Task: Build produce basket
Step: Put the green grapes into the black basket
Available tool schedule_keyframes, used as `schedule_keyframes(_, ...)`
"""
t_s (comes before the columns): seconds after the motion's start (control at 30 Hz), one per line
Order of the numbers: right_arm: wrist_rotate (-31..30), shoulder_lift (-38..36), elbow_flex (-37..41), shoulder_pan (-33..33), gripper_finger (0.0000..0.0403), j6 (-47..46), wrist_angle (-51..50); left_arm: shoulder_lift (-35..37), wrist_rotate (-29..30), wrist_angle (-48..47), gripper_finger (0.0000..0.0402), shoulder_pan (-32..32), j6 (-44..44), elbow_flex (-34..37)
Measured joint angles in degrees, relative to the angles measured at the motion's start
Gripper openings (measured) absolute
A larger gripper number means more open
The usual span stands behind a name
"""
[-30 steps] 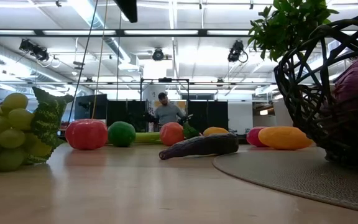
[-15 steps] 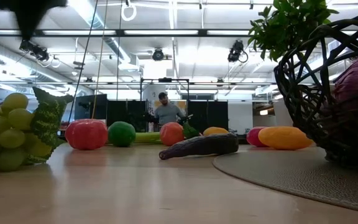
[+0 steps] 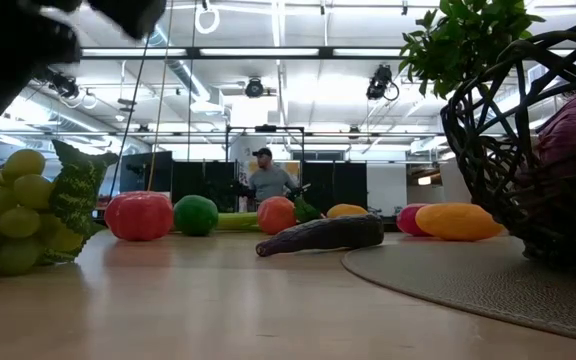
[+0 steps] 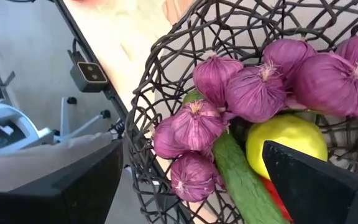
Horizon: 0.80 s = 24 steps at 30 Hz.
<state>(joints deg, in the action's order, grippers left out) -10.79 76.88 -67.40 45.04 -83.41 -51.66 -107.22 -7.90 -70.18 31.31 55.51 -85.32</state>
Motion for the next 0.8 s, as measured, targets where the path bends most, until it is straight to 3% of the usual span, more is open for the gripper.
schedule_keyframes(0.13,-0.01,0.00,0.00,0.00,0.0384,-3.94,0.02,-0.02,-3.43,8.26,0.0315,-0.01,-0.54,5.64)
schedule_keyframes(0.43,-3.18,0.00,0.00,-0.23,0.0379,-11.61,3.53,-0.02,-2.45,17.59,0.0304,-0.13,0.88,14.66)
schedule_keyframes(0.8,-3.32,0.00,0.00,-0.59,0.0379,-22.23,4.76,-0.02,-0.21,23.48,0.0235,-0.46,-0.44,17.93)
